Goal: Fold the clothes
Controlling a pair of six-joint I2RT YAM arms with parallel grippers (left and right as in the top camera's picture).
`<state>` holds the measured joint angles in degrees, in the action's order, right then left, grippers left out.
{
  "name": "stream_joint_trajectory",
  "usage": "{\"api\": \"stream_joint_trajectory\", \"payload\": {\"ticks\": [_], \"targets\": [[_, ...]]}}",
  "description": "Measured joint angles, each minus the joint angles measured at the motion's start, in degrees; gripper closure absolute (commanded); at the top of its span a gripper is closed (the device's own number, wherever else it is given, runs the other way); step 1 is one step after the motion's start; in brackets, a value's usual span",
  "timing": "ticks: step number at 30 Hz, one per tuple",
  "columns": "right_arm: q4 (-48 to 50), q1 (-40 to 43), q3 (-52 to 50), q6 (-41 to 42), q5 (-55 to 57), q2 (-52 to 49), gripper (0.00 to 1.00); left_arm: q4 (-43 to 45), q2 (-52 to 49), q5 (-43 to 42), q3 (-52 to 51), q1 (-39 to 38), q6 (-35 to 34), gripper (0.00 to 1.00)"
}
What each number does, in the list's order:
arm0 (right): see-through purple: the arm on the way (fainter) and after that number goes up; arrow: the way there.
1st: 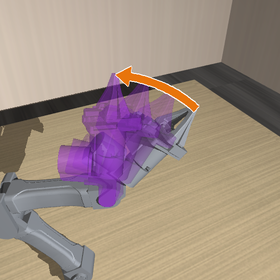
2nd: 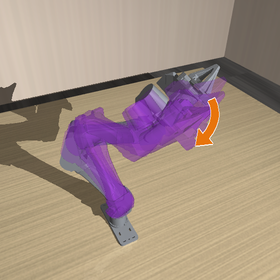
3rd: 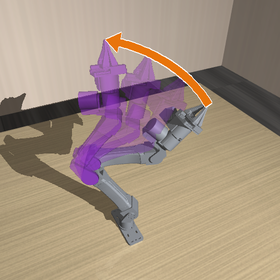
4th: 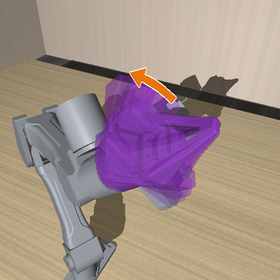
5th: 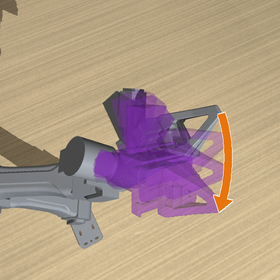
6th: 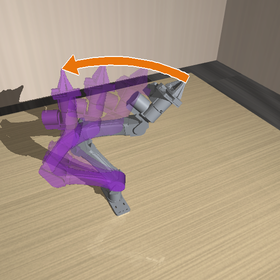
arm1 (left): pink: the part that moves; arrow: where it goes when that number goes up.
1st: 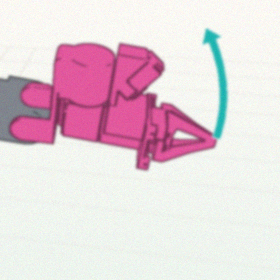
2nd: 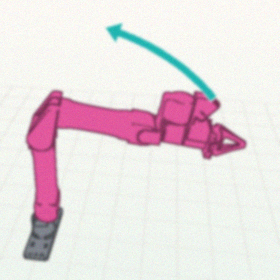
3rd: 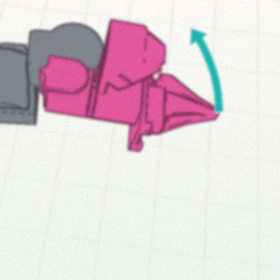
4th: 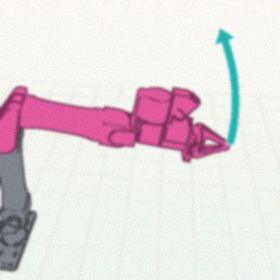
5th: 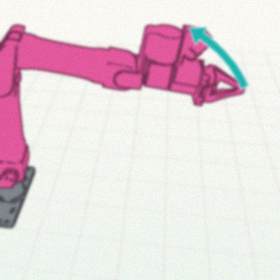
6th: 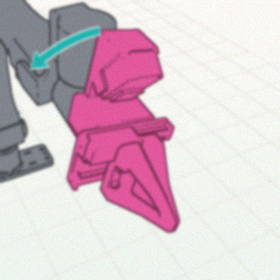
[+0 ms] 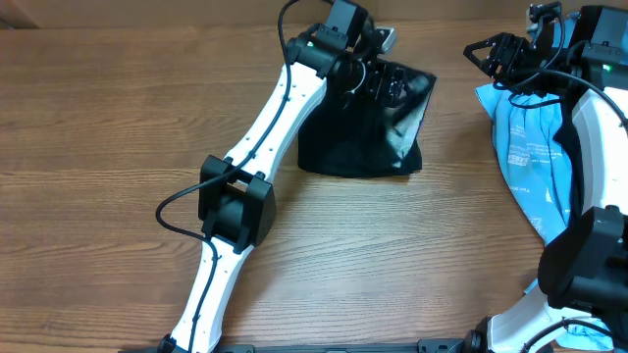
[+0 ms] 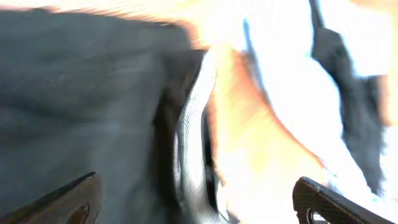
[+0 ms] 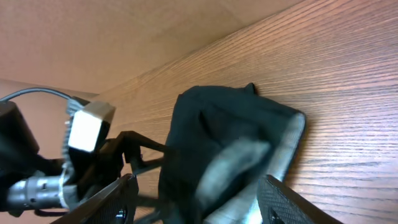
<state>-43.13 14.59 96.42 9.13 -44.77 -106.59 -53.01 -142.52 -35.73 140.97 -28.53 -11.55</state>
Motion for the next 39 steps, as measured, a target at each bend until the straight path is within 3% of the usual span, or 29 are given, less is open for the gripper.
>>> {"api": "stream_joint_trajectory", "payload": {"ticks": [5,7,8,11,18,22,27,28,29,30,35,37,39], "targets": [[-2.1,0.9,0.0,-0.2,1.2,0.0,0.38,-0.4,0.0,-7.2,2.2,0.8,-0.8,0.0],[-3.5,0.1,-0.2,-0.7,4.6,0.0,0.53,-7.4,0.0,-5.2,4.3,5.9,-1.8,0.0],[-3.5,-0.7,-0.8,-1.3,6.5,0.0,0.74,-12.1,0.0,-2.6,4.4,8.5,-1.9,0.0],[-2.5,-5.1,-3.5,-1.6,9.6,-0.2,0.94,-18.7,0.0,5.0,4.5,16.0,-0.3,0.0],[1.2,-13.1,-5.6,-1.7,12.8,-8.7,0.96,-20.8,0.0,8.5,4.5,15.7,8.7,0.0],[1.5,-15.5,-6.1,-1.7,14.7,-15.1,0.96,-21.2,0.0,8.7,4.5,15.4,10.5,0.0],[-1.0,-15.5,-6.3,-1.7,22.4,-15.8,0.96,-23.5,0.0,9.0,4.5,15.4,13.1,0.0],[-1.4,-15.4,-6.3,-1.8,24.1,-15.8,0.82,-23.7,0.0,9.3,4.5,15.4,13.3,0.0],[-2.6,-15.3,-6.2,-2.3,25.0,-15.8,0.41,-23.7,0.0,9.7,4.5,15.4,13.5,0.0],[-5.0,-15.3,-5.8,-3.7,25.4,-15.8,0.34,-23.7,0.0,10.2,4.3,15.4,13.7,0.0],[-21.7,-14.9,8.1,-6.8,29.2,-15.6,0.27,-17.2,0.0,11.5,-4.7,15.4,13.7,0.05],[-24.8,-14.7,13.7,-7.1,29.9,-14.8,0.27,-13.1,0.0,11.6,-8.5,15.4,13.7,0.17],[-25.9,-14.7,16.6,-7.2,30.2,-14.3,0.28,-10.0,0.0,11.8,-11.9,15.4,13.6,0.43]]}}
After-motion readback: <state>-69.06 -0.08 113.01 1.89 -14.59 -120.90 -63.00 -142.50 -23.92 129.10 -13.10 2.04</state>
